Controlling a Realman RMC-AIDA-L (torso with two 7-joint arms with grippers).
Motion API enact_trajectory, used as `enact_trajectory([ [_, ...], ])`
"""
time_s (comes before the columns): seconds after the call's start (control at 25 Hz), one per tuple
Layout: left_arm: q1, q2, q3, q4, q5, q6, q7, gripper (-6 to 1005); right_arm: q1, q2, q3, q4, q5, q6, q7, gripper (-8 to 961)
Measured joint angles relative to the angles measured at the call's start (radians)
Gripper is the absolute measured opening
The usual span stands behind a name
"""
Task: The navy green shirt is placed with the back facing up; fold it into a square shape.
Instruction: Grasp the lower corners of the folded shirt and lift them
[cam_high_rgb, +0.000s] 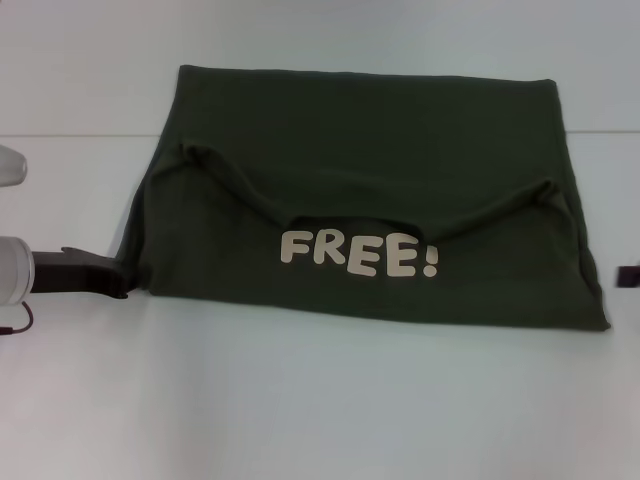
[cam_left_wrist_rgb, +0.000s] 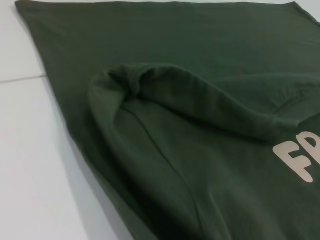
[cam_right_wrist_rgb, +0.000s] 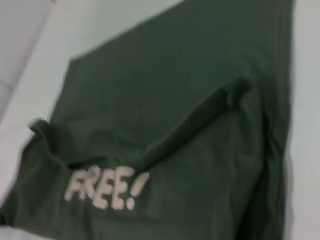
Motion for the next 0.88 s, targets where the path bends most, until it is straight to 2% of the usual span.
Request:
enact_trajectory([
  [0.08, -0.001, 0.0, 0.0, 0.0, 0.0, 0.0, 0.0, 32, 0.047, 0.009, -0.009, 0.029, -0.071, 0.034, 0.014, 759],
  [0.28, -0.001, 0.0, 0.0, -0.002, 0.0, 0.001, -0.002, 32, 0.094, 0.015, -0.056, 0.068, -0.123, 0.08, 0.036, 756],
  [0.6, -0.005, 0.0, 0.0, -0.002, 0.0, 0.009, -0.005, 32, 0.119, 0.016, -0.108, 0.071, -0.125, 0.092, 0.054, 751],
  [0.88, -0.006, -0.001, 0.0, 0.0, 0.0, 0.011, -0.003, 33, 0.12, 0.026, -0.152, 0.073, -0.125, 0.141, 0.047, 747],
])
